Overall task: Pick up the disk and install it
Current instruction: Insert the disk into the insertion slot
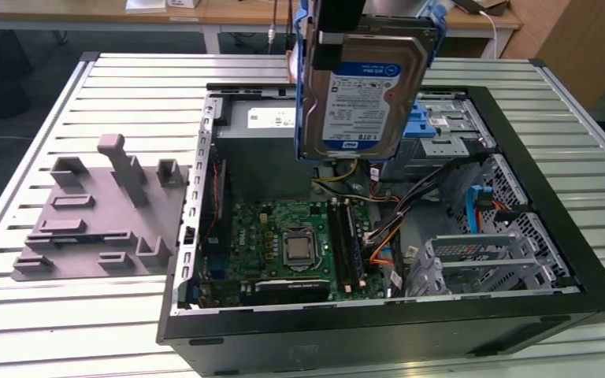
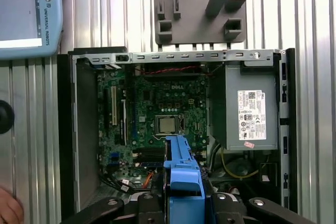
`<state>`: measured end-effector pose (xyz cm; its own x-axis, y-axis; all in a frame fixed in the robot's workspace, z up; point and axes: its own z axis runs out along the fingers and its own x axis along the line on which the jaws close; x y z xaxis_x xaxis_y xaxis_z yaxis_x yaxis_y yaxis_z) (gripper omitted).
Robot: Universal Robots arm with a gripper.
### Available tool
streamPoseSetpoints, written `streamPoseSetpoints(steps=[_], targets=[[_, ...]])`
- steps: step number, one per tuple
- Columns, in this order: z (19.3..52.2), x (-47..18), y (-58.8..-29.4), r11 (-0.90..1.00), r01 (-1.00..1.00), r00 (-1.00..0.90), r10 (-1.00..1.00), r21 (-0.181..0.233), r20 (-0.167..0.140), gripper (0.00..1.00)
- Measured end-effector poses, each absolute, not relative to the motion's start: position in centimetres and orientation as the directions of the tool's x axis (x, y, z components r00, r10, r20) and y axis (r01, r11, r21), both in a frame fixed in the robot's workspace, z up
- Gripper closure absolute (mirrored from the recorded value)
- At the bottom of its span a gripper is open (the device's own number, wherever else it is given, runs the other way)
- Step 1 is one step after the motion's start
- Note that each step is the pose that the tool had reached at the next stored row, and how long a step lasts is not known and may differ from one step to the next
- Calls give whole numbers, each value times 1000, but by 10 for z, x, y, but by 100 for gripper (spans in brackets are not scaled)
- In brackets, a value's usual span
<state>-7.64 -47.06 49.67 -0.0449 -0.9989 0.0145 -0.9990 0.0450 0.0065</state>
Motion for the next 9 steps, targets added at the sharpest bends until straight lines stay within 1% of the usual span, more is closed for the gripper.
streamPoseSetpoints(steps=[9], targets=[[496,-76,-485,45,-999,-45,-999,7,15,64]])
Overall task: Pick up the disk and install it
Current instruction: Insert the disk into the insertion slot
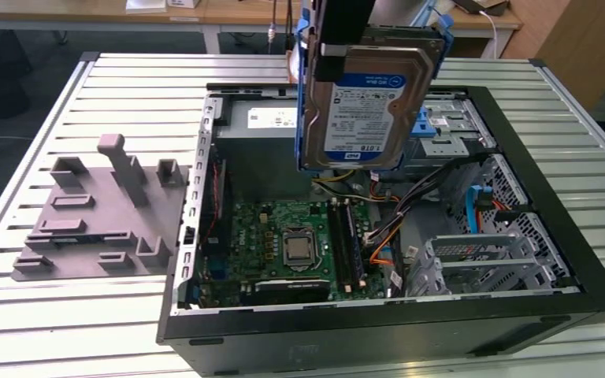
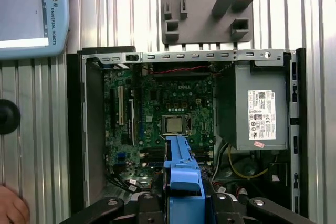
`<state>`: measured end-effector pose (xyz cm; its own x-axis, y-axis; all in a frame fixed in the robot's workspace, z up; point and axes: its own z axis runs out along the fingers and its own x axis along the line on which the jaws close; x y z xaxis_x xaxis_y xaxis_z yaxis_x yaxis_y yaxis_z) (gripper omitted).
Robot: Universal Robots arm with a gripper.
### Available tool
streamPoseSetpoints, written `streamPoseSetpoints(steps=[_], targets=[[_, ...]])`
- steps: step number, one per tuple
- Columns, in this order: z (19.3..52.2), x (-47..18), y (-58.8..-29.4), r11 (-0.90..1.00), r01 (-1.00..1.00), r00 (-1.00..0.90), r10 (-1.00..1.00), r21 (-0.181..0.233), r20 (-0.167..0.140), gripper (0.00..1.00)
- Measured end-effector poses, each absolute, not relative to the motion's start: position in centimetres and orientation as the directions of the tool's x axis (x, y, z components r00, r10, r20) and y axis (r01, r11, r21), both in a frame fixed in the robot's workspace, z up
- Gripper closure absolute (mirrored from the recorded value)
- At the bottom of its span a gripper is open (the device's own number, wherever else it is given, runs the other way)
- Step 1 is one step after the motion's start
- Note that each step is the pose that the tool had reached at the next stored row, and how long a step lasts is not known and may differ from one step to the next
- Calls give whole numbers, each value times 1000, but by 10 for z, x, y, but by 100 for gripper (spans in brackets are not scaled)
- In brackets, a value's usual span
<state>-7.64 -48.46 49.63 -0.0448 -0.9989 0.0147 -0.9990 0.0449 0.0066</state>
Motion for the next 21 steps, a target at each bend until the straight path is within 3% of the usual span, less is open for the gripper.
streamPoseSetpoints(steps=[21], targets=[[492,-68,-500,45,-999,-45,-999,7,15,64]])
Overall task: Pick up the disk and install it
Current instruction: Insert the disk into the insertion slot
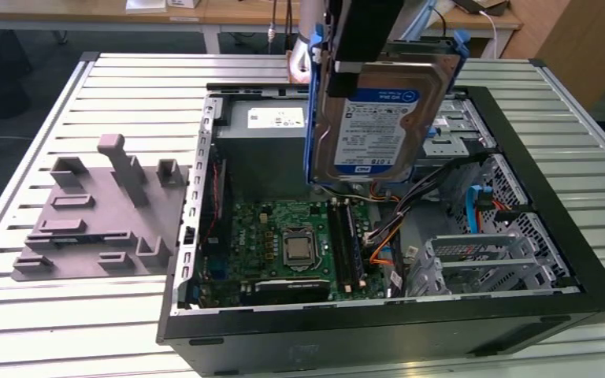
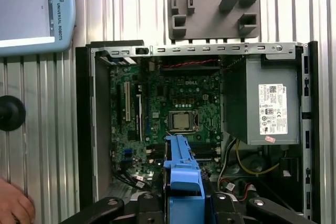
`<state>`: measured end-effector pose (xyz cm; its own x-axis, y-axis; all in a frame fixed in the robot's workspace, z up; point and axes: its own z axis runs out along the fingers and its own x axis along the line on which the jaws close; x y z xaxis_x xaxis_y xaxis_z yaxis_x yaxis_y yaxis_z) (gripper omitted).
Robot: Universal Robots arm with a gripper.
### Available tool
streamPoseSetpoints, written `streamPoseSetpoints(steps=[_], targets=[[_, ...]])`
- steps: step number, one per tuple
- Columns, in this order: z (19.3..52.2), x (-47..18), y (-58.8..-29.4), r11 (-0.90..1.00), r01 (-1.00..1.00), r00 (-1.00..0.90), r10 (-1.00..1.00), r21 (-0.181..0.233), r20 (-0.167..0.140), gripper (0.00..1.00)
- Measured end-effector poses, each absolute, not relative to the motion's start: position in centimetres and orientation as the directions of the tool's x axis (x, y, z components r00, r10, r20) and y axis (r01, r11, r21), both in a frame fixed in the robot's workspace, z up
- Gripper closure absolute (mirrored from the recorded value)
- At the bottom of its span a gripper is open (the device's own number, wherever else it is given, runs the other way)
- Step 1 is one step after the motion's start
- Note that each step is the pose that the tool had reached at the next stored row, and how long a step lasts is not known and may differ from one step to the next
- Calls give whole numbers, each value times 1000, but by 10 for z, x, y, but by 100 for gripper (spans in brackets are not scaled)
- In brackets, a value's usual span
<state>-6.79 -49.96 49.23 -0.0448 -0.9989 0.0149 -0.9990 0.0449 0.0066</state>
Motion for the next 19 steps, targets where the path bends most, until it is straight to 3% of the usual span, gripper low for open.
streamPoseSetpoints(steps=[19], targets=[[489,-58,-514,45,-999,-45,-999,7,15,64]])
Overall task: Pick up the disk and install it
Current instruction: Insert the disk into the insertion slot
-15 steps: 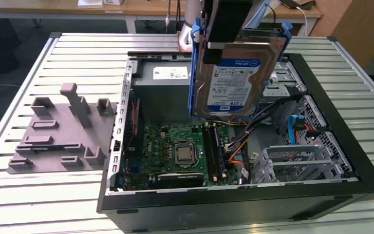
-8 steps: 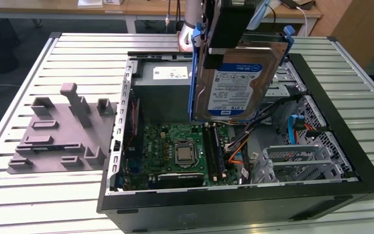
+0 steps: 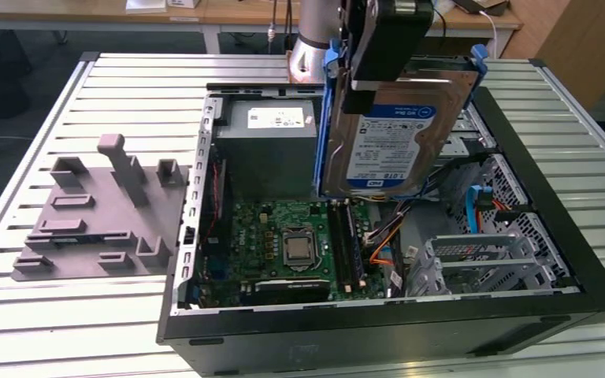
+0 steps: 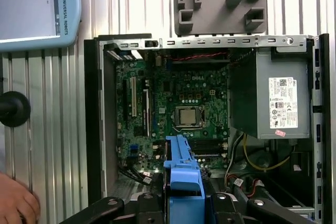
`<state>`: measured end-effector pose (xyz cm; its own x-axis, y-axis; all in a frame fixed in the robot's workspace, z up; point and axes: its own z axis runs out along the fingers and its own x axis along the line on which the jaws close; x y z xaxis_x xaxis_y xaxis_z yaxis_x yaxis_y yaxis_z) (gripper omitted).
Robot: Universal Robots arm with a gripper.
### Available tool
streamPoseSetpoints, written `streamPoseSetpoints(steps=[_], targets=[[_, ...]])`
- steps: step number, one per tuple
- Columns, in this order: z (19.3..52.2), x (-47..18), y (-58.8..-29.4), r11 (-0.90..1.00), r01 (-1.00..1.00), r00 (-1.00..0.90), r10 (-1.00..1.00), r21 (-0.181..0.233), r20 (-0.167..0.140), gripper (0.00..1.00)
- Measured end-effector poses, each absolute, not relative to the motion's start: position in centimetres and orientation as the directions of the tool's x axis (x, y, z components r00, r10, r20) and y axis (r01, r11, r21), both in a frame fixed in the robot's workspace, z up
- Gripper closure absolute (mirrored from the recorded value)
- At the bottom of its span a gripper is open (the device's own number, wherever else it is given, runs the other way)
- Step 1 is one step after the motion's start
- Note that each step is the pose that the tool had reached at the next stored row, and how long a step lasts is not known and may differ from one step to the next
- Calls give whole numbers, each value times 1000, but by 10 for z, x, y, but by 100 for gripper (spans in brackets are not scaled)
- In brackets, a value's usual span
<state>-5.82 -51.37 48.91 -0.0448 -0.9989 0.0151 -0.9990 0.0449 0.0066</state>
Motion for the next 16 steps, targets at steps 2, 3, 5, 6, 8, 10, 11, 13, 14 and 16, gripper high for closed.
streamPoseSetpoints(steps=[2,3,5,6,8,10,11,13,14,16], targets=[[488,-58,-515,45,-999,-45,-999,7,15,64],[488,-58,-516,45,-999,-45,-999,7,15,64],[488,-57,-520,45,-999,-45,-999,7,15,64],[487,-57,-522,45,-999,-45,-999,7,15,64],[486,-56,-531,45,-999,-45,-999,7,15,64],[485,-54,-534,45,-999,-45,-999,7,15,64],[484,-53,-535,45,-999,-45,-999,7,15,64],[483,-51,-536,45,-999,-45,-999,7,15,64],[483,-50,-536,45,-999,-45,-999,7,15,64],[482,-47,-537,45,-999,-45,-999,7,15,64]])
